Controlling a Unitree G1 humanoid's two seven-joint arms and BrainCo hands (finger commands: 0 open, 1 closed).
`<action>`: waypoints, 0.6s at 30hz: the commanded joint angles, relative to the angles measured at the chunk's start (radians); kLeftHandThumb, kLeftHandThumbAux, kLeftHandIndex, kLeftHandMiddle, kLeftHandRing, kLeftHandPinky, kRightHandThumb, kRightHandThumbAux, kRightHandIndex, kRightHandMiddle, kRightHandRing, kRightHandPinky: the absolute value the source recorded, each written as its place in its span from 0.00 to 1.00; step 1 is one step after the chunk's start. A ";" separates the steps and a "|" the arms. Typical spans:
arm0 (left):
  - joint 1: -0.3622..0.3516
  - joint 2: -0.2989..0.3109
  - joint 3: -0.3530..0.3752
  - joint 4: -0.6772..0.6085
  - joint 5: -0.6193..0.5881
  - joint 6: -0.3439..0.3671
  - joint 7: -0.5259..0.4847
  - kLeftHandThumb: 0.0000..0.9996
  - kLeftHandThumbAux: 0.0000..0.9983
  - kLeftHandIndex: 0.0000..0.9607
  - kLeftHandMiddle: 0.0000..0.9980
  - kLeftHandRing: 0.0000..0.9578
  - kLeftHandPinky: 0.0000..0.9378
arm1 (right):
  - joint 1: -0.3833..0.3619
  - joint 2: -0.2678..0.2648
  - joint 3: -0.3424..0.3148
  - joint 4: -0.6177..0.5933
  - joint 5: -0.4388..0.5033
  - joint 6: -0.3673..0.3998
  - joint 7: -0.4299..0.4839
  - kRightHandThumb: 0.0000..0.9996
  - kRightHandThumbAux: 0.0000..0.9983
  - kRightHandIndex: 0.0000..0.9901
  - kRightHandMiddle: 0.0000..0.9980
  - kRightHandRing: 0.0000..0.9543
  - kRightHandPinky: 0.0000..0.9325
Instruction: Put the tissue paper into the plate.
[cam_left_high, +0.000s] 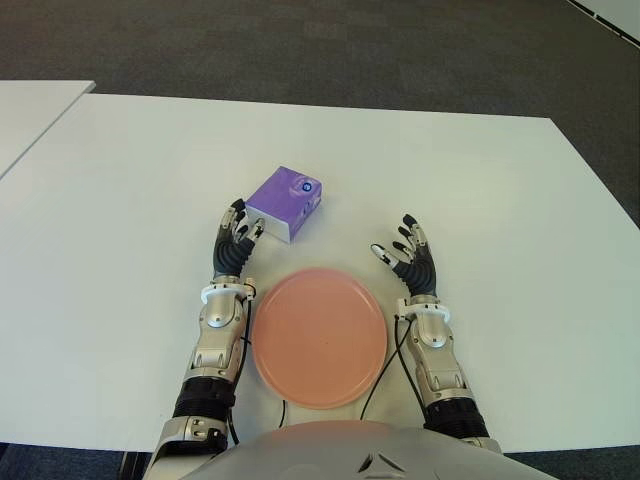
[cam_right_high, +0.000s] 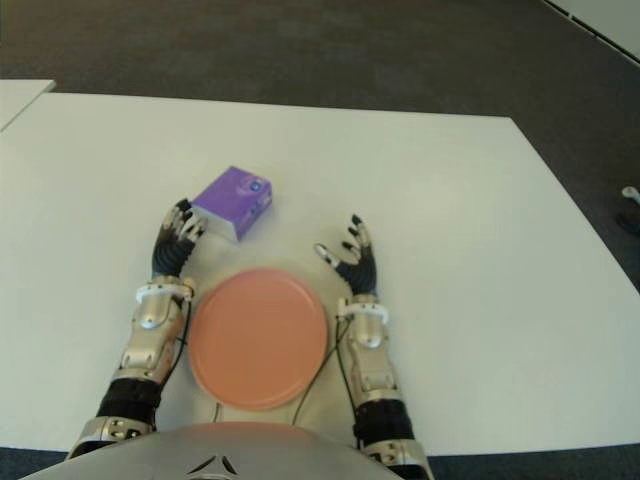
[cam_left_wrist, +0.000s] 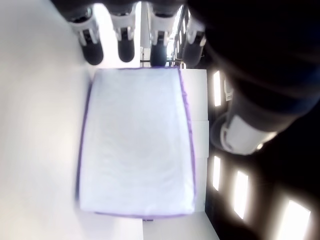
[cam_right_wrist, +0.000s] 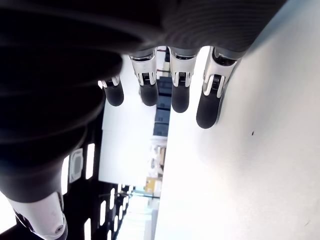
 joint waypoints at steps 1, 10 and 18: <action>0.014 -0.003 0.000 0.001 -0.001 0.014 0.006 0.26 0.62 0.12 0.10 0.08 0.08 | 0.040 0.005 0.003 0.034 0.001 0.055 0.002 0.15 0.70 0.00 0.06 0.10 0.15; -0.003 0.015 0.004 0.019 0.001 0.005 -0.002 0.23 0.63 0.11 0.09 0.07 0.07 | 0.032 0.008 0.001 0.044 0.002 0.056 -0.002 0.14 0.70 0.00 0.06 0.10 0.17; -0.074 0.098 0.012 -0.126 0.102 -0.003 0.042 0.19 0.62 0.08 0.06 0.05 0.04 | 0.014 0.005 -0.005 0.070 0.010 0.045 0.005 0.15 0.70 0.00 0.07 0.11 0.17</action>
